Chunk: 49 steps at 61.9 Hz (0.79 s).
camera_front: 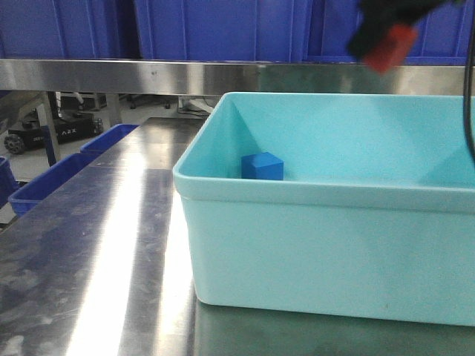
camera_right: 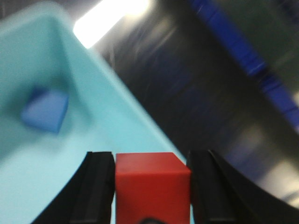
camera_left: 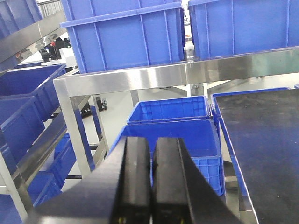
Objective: Pick red cube and place on left shelf
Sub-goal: 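Lift the red cube up out of the teal bin with the right gripper, then hold the red cube raised in the right gripper above the table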
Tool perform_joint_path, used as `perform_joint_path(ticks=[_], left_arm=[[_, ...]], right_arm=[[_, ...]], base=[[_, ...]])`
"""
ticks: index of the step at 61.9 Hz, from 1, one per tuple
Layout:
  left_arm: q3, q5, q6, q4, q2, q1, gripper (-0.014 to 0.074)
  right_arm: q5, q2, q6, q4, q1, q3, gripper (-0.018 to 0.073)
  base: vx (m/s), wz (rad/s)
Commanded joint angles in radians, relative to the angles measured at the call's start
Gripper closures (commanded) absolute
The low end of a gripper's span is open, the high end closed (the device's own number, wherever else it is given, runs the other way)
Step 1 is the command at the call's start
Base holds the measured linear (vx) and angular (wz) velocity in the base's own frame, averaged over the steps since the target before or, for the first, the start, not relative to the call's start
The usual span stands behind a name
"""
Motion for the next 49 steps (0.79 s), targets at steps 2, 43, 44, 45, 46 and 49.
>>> perform_joint_path(ticks=[2, 43, 44, 45, 46, 49], left_arm=[[0.022, -0.090, 0.001, -0.005, 0.000, -0.005, 0.0491], [0.022, -0.090, 0.001, -0.005, 0.000, -0.005, 0.0491], [0.022, -0.090, 0.001, -0.005, 0.000, -0.005, 0.0491], [0.022, -0.090, 0.001, -0.005, 0.000, -0.005, 0.0491], [0.022, -0.090, 0.001, -0.005, 0.000, -0.005, 0.0491], [0.022, -0.090, 0.001, -0.005, 0.000, -0.005, 0.0491]], right_arm=[[-0.151, -0.112, 0.075, -0.013, -0.017, -0.013, 0.0501], [-0.225, -0.572, 0.105, 0.128, -0.318, 0.353, 0.0501], [-0.228, -0.589, 0.105, 0.130, -0.324, 0.368, 0.0501], [-0.228, -0.601, 0.105, 0.130, -0.335, 0.378, 0.0501], [-0.228, -0.619, 0.105, 0.132, -0.341, 0.388, 0.0501], [-0.228, -0.659, 0.105, 0.132, -0.359, 0.421, 0.0501]], base=[[0.00, -0.02], [0.00, 0.00], [0.00, 0.00], [0.00, 0.00], [0.00, 0.00], [0.00, 0.00]])
